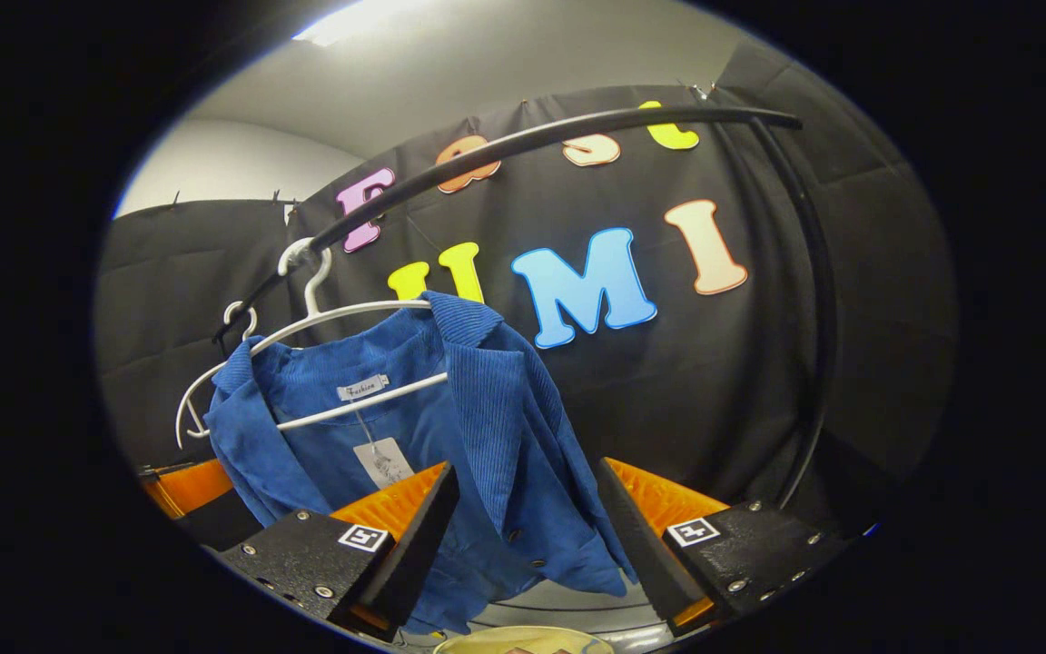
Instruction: Grasp the clothes on the hanger with both hands and then place them into the laundry hamper below.
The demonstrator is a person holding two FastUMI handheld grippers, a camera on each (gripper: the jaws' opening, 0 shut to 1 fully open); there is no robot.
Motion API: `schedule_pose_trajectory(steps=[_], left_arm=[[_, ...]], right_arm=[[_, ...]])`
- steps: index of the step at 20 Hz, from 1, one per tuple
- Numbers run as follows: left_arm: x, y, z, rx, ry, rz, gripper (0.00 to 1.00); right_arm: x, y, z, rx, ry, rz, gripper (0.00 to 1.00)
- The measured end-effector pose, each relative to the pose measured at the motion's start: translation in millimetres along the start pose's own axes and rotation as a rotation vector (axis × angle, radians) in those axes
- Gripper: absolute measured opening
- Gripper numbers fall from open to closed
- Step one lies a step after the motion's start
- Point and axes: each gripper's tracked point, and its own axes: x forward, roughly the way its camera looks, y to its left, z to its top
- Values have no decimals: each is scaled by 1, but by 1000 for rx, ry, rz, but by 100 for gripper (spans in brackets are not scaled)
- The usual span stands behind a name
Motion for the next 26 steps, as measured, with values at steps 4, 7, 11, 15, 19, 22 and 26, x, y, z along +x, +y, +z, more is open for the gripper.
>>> schedule_pose_trajectory(steps=[4, 7, 11, 15, 19, 22, 26], left_arm=[[29, -7, -7, 5, -4, 56, 94], [50, -10, -19, 7, 12, 97, 94], [72, -10, -32, -17, 34, 146, 94], [85, -8, -33, 12, 21, 195, 94], [88, -6, -29, 39, 7, 243, 94], [90, -2, -33, 39, 8, 259, 73], [81, 8, -32, 30, 0, 287, 42]], right_arm=[[41, 7, -6, -14, 15, 50, 92], [65, 17, -7, 8, 19, 94, 95], [89, 28, -16, 11, 34, 122, 95], [107, 33, -21, 24, 41, 139, 95], [116, 33, -17, -31, 13, 144, 93], [116, 36, -15, -19, 10, 162, 86], [115, 29, -11, 2, 21, 166, 49]])
